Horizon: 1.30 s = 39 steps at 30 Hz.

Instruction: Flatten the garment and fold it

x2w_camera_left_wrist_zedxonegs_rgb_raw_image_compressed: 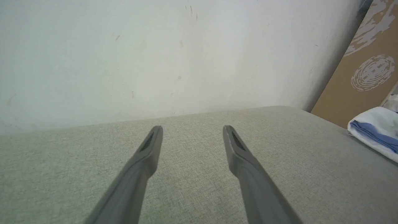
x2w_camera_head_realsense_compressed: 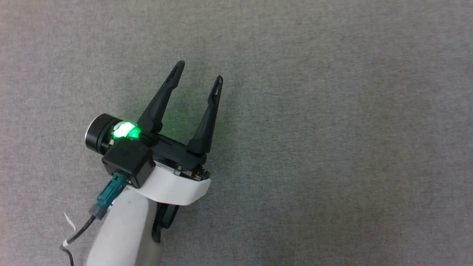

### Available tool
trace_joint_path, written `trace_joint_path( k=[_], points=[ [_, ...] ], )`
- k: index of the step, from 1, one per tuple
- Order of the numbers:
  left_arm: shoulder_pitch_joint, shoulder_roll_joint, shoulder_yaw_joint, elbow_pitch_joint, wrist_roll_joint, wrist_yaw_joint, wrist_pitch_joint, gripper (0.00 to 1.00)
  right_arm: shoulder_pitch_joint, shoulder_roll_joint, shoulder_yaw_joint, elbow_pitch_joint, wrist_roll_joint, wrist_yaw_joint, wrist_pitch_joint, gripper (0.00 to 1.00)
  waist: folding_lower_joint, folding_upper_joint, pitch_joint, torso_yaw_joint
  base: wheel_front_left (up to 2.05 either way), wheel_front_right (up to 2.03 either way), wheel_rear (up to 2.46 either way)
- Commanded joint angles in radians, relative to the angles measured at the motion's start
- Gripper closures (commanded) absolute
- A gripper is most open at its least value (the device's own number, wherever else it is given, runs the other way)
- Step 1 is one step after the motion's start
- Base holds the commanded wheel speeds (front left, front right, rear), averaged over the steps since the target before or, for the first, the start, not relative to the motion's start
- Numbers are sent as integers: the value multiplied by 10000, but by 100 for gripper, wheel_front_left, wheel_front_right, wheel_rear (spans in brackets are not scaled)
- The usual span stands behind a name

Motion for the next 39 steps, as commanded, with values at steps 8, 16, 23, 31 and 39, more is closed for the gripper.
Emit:
trace_joint_path(
  k=[8,16,23,31,39],
  points=[
    [-189,90,-38,75,121,-63,-47,0,-119,681,-1258,635,-1002,-25,-351,100,-1,-1,195,181,0,0,0],
    [261,-89,137,518,-72,-63,-47,0,-271,1489,-1749,263,-1394,-25,-628,0,-1,-1,-1209,99,0,0,0],
    [1294,-282,755,811,-342,-63,-47,0,-679,1817,-1202,-676,-929,-25,-940,0,-1,-1,-3219,20,0,0,0],
    [2256,-419,1914,915,-259,2,-47,0,-1140,3112,-426,-2545,-299,-25,-1567,0,-1,-1,-4658,157,0,0,0],
    [2933,-547,2533,1161,-140,202,-47,0,-375,5375,-877,-3806,-264,-25,-2691,0,-1,-1,-5403,436,0,0,0]
  ],
)
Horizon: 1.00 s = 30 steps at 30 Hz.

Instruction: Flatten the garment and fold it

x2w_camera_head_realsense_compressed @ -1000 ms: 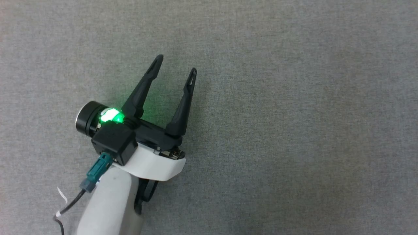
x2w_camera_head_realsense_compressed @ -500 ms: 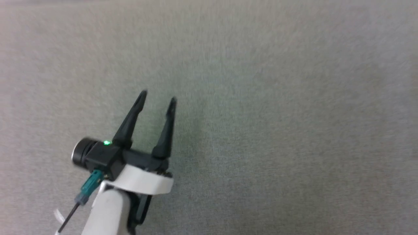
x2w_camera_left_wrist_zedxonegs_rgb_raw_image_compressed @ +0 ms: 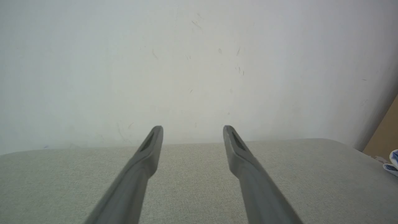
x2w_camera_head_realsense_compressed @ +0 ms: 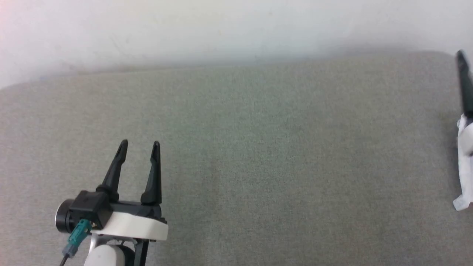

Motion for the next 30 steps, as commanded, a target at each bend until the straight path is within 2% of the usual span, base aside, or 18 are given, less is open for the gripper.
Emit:
trace_joint_path(
  k=[1,8,11,17,30],
  points=[
    [173,-51,76,95,76,100,-47,0,470,524,-198,-187,-10,-23,-267,0,3,-1,-619,310,0,0,0],
    [642,-187,137,226,71,310,-47,0,2641,2883,-740,-991,-91,-23,-1449,0,3,-1,-890,760,0,0,0],
    [771,-217,77,287,157,359,-47,0,3463,3605,-725,-1026,220,-23,-1991,0,3,-1,-891,945,0,0,0],
    [956,-267,56,336,221,336,-47,0,4323,3994,-358,-617,286,-23,-2615,0,3,-1,-957,1105,0,0,0],
    [1095,-316,123,529,611,351,-47,0,4514,4157,-218,-201,-90,-23,-3021,0,3,-1,-934,1203,0,0,0]
  ],
)
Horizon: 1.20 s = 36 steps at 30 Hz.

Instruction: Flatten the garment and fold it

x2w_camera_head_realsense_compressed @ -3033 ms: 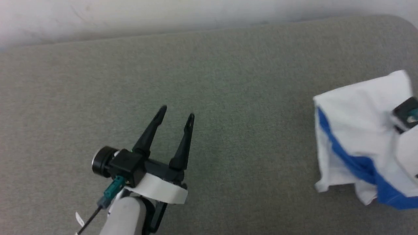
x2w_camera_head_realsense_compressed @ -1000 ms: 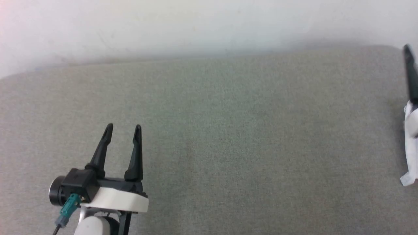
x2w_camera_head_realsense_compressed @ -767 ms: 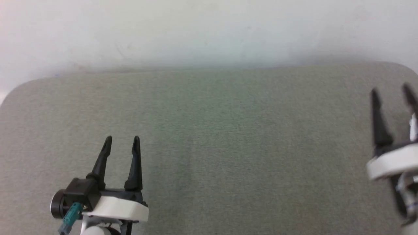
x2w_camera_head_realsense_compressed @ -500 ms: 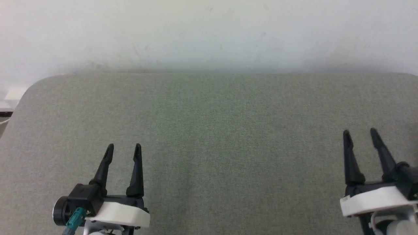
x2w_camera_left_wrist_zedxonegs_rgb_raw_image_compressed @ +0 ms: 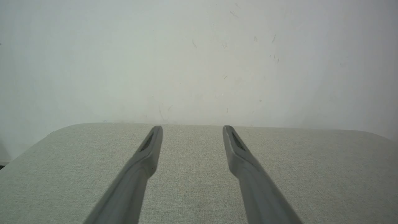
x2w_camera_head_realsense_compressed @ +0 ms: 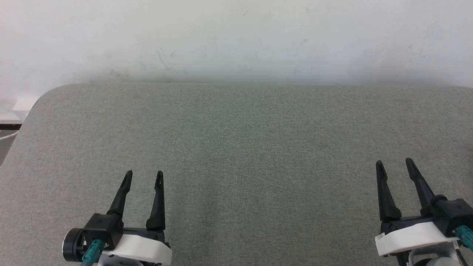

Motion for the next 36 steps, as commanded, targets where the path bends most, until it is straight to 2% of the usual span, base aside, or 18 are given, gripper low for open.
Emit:
trace_joint_path(
  k=[1,22,23,36],
  points=[
    [82,-37,14,17,86,20,-47,0,116,43,15,66,-115,-21,-50,0,-1,-1,11,13,0,0,0],
    [3,-69,-43,-54,105,50,-47,0,-9,65,32,189,148,-21,-132,0,-1,-1,86,77,0,0,0],
    [-2,-21,-27,-37,95,11,7,100,7,21,33,178,74,0,-78,100,0,-1,83,78,0,0,0],
    [-33,-20,-12,-58,172,66,209,100,-20,17,88,134,-11,0,113,100,0,-1,56,30,0,0,0]
  ],
)
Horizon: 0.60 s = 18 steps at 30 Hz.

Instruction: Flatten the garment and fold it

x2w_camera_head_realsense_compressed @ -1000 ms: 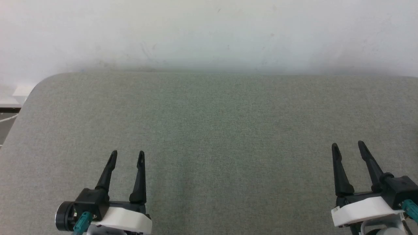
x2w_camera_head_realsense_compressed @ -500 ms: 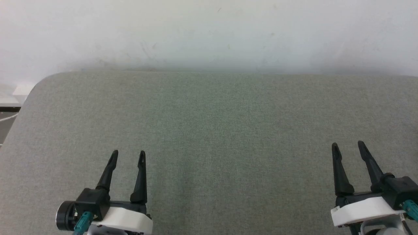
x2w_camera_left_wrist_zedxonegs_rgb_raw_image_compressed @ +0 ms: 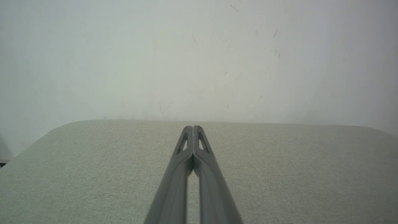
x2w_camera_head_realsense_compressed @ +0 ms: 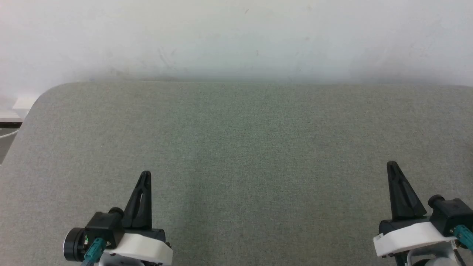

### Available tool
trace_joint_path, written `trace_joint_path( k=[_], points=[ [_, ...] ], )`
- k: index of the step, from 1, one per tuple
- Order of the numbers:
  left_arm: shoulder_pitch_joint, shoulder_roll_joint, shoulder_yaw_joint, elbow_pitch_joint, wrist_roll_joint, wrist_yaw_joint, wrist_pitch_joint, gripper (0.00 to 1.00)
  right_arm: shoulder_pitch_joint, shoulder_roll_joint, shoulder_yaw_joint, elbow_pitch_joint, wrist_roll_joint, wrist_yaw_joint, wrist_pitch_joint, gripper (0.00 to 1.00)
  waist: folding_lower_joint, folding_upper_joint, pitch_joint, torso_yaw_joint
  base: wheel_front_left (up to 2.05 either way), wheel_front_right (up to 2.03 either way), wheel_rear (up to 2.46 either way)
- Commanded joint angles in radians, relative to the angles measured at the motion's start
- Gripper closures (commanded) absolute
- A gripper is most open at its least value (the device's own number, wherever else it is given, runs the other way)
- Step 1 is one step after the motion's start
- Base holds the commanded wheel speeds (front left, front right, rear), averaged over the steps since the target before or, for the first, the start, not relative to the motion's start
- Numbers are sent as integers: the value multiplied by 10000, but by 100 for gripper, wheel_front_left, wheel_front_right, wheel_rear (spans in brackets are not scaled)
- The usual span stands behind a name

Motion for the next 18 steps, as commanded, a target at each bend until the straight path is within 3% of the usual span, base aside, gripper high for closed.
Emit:
trace_joint_path(
  k=[1,18],
  points=[
    [-34,-5,7,-24,84,63,61,100,-31,6,19,-34,-49,-2,38,100,0,2,-5,-8,0,0,0],
    [-90,-13,26,-67,223,168,408,100,-80,13,111,-113,-200,-5,385,100,0,2,-54,-93,0,0,0]
  ],
)
